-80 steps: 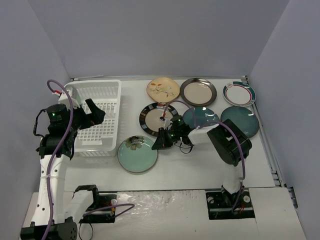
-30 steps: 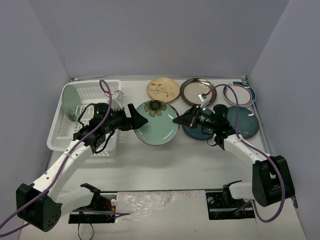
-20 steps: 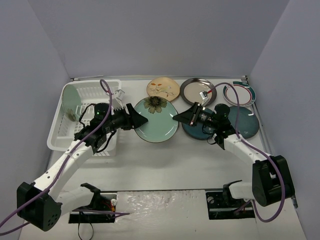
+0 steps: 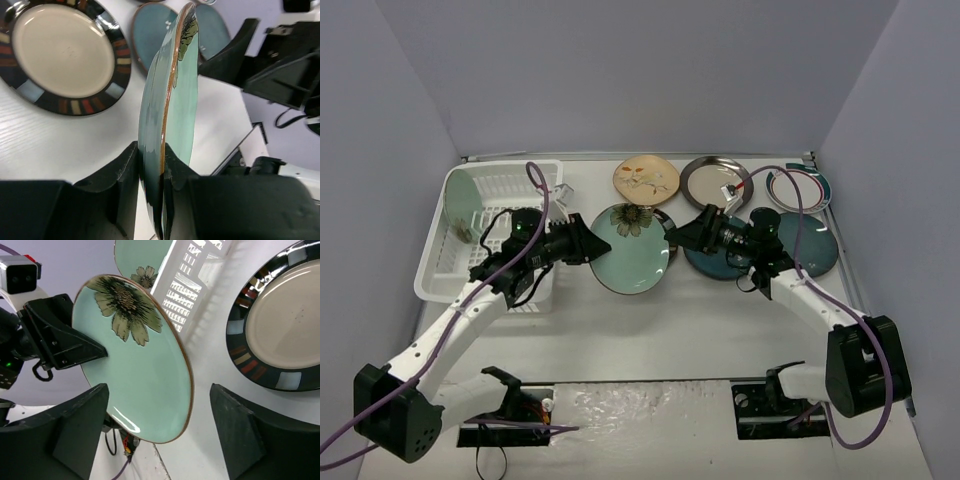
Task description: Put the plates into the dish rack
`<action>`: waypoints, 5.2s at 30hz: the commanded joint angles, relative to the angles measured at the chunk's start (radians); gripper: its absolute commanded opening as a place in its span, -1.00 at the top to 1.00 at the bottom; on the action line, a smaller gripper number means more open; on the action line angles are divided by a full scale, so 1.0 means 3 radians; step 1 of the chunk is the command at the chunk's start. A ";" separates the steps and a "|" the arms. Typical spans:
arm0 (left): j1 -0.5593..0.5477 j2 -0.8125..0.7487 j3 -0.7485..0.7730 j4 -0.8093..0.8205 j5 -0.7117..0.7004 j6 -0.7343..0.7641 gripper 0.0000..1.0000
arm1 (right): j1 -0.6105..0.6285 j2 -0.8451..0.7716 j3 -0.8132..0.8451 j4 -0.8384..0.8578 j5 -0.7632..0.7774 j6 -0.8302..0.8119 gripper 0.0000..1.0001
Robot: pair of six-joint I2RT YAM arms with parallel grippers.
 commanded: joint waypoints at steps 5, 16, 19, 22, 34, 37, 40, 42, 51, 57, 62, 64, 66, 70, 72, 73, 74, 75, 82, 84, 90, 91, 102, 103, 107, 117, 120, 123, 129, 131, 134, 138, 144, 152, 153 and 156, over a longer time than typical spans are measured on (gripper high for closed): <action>0.0038 -0.0006 0.1198 -0.0770 -0.0918 0.0975 1.00 | -0.0054 -0.0404 0.0437 -0.0894 0.0497 -0.0945 -1.00; 0.0278 0.0389 0.2337 -0.1311 -0.2855 0.2510 1.00 | -0.0051 -0.0486 0.0381 -0.1027 0.0632 -0.1127 -1.00; 0.0742 0.0586 0.2438 -0.1214 -0.2713 0.2720 1.00 | -0.0036 -0.0504 0.0345 -0.1012 0.0631 -0.1162 -1.00; 0.1058 0.0781 0.2473 -0.1072 -0.2559 0.2930 1.00 | -0.0017 -0.0514 0.0324 -0.1017 0.0642 -0.1191 -1.00; 0.1838 0.1513 0.2560 -0.0672 -0.2131 0.3436 1.00 | 0.0077 -0.0482 0.0309 -0.1042 0.0611 -0.1290 -1.00; 0.1915 0.1631 0.2555 -0.0634 -0.2011 0.3511 1.00 | 0.0086 -0.0476 0.0314 -0.1047 0.0579 -0.1309 -1.00; 0.1965 0.1722 0.2526 -0.0571 -0.1967 0.3548 1.00 | 0.0088 -0.0461 0.0314 -0.1046 0.0561 -0.1319 -1.00; 0.2006 0.1800 0.2536 -0.0558 -0.1915 0.3538 1.00 | 0.0092 -0.0450 0.0314 -0.1042 0.0550 -0.1326 -1.00; 0.2083 0.1999 0.2470 -0.0412 -0.1945 0.3436 1.00 | 0.0097 -0.0455 0.0314 -0.1032 0.0500 -0.1336 -1.00; 0.2100 0.2015 0.2271 -0.0266 -0.1968 0.3392 1.00 | 0.0097 -0.0455 0.0314 -0.1012 0.0489 -0.1329 -1.00; 0.2114 0.2015 0.2157 -0.0208 -0.1947 0.3352 1.00 | 0.0102 -0.0460 0.0314 -0.1001 0.0475 -0.1316 -1.00; 0.2119 0.2008 0.2147 -0.0196 -0.1981 0.3321 0.89 | 0.0102 -0.0466 0.0309 -0.1002 0.0453 -0.1311 -1.00; 0.2119 0.1995 0.2133 -0.0191 -0.1986 0.3297 0.63 | 0.0102 -0.0475 0.0314 -0.1011 0.0453 -0.1316 -1.00; 0.2139 0.1983 0.2117 -0.0176 -0.2018 0.3264 0.38 | 0.0103 -0.0491 0.0314 -0.1018 0.0454 -0.1316 -1.00; 0.2139 0.1960 0.2107 -0.0170 -0.2034 0.3240 0.20 | 0.0106 -0.0497 0.0314 -0.1030 0.0470 -0.1317 -1.00; 0.2139 0.1939 0.2093 -0.0156 -0.2037 0.3226 0.10 | 0.0103 -0.0501 0.0314 -0.1037 0.0473 -0.1321 -1.00; 0.2139 0.1918 0.2082 -0.0146 -0.2033 0.3216 0.05 | 0.0102 -0.0496 0.0314 -0.1042 0.0478 -0.1321 -1.00; 0.2139 0.1895 0.2076 -0.0147 -0.2025 0.3200 -0.02 | 0.0104 -0.0502 0.0312 -0.1044 0.0482 -0.1319 -1.00; 0.2134 0.1670 0.2052 -0.0168 -0.1965 0.3089 -0.35 | 0.0102 -0.0573 0.0304 -0.1110 0.0555 -0.1322 -1.00; 0.2125 0.1581 0.2084 -0.0243 -0.1902 0.2975 -0.46 | 0.0099 -0.0609 0.0299 -0.1185 0.0703 -0.1341 -1.00; 0.2094 0.1252 0.2223 -0.0586 -0.1700 0.2299 -0.81 | 0.0080 -0.0662 0.0173 -0.1368 0.1298 -0.1162 -1.00; 0.2082 0.1193 0.2239 -0.0642 -0.1671 0.2173 -0.86 | 0.0075 -0.0671 0.0139 -0.1393 0.1403 -0.1102 -1.00; 0.1858 0.0406 0.1630 -0.0788 -0.0621 0.1141 -0.94 | -0.0571 -0.0651 -0.0326 -0.1577 0.2219 -0.0482 -0.98; 0.1790 0.0326 0.1538 -0.0750 -0.0601 0.1131 -0.94 | -0.0617 -0.0623 -0.0348 -0.1571 0.2227 -0.0462 -0.97; 0.1531 0.0149 0.1294 -0.0738 -0.0546 0.1208 -0.94 | -0.0805 -0.0517 -0.0458 -0.1482 0.2171 -0.0342 -0.94; 0.1217 -0.0051 0.0927 -0.0729 -0.0484 0.1262 -0.94 | -0.1306 -0.0218 -0.0838 -0.0914 0.1910 -0.0253 -0.87; 0.1198 -0.0051 0.0931 -0.0733 -0.0468 0.1267 -0.94 | -0.1324 -0.0023 -0.0932 -0.0576 0.1769 -0.0252 -0.85; 0.1185 -0.0051 0.0915 -0.0734 -0.0450 0.1268 -0.94 | -0.1326 0.0217 -0.1003 -0.0236 0.1683 -0.0191 -0.83; 0.1179 -0.0065 0.0907 -0.0734 -0.0501 0.1291 -0.94 | -0.1325 0.0710 -0.1105 0.0354 0.1574 -0.0015 -0.80; 0.1180 -0.0066 0.0902 -0.0730 -0.0510 0.1298 -0.94 | -0.1326 0.0829 -0.1128 0.0492 0.1552 0.0045 -0.79; 0.1182 -0.0061 0.0890 -0.0727 -0.0519 0.1298 -0.94 | -0.1329 0.1007 -0.1187 0.0677 0.1537 0.0129 -0.71; 0.1183 -0.0045 0.0890 -0.0722 -0.0504 0.1298 -0.94 | -0.1325 0.1150 -0.1227 0.0786 0.1553 0.0153 -0.45; 0.1183 -0.0040 0.0875 -0.0713 -0.0514 0.1298 -0.94 | -0.1328 0.1226 -0.1239 0.0868 0.1558 0.0156 0.30; 0.1183 -0.0031 0.0862 -0.0682 -0.0467 0.1279 -0.94 | -0.1327 0.1012 -0.1227 0.0764 0.1516 0.0162 1.00; 0.1181 -0.0031 0.0858 -0.0677 -0.0465 0.1277 -0.94 | -0.1324 0.0961 -0.1225 0.0744 0.1506 0.0162 1.00; 0.1169 -0.0016 0.0845 -0.0638 -0.0430 0.1249 -0.94 | -0.1329 0.0773 -0.1229 0.0704 0.1433 0.0195 1.00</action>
